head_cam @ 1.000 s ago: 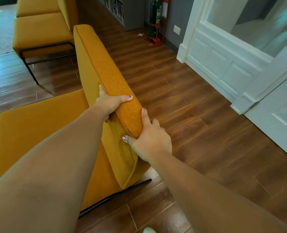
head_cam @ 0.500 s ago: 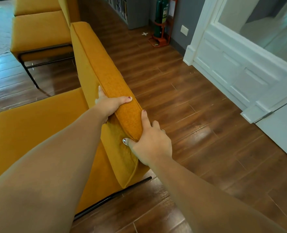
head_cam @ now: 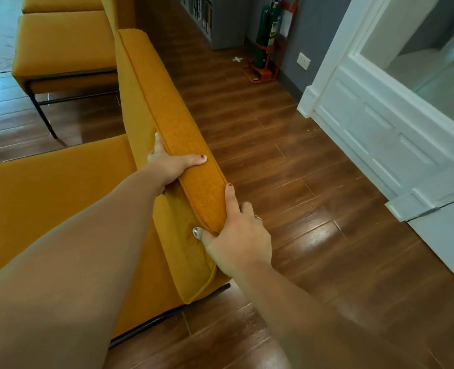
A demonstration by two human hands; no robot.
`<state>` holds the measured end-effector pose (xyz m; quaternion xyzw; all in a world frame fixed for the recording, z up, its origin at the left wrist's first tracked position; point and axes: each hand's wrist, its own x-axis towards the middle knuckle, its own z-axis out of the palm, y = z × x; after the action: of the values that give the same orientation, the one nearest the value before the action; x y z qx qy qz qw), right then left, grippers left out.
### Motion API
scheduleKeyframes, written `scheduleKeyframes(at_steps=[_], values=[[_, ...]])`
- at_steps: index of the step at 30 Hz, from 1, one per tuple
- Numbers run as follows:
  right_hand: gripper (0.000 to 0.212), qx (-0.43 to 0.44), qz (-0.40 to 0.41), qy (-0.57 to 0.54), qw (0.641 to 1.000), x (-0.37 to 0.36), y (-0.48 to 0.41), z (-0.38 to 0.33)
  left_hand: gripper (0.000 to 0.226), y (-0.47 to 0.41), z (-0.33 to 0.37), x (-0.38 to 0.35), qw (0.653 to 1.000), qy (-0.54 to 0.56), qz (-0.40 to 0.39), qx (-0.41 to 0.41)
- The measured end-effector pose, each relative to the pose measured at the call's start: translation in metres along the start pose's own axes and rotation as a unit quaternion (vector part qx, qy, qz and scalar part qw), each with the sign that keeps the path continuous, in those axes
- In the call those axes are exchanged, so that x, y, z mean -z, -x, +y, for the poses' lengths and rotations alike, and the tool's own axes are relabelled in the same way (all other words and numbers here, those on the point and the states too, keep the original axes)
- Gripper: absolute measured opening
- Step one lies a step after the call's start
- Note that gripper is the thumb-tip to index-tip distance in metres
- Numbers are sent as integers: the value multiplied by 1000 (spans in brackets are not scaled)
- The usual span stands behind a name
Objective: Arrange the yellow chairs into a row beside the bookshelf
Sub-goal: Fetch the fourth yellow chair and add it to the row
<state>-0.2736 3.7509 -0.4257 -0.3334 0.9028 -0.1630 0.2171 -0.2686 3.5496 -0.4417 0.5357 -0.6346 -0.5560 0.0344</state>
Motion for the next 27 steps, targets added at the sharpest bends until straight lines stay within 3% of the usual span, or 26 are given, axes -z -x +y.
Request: scheduleKeyframes(at_steps=[27], values=[[95, -14, 19, 7, 1000, 13, -151, -85, 129, -140, 73, 64, 999, 29, 0, -22]])
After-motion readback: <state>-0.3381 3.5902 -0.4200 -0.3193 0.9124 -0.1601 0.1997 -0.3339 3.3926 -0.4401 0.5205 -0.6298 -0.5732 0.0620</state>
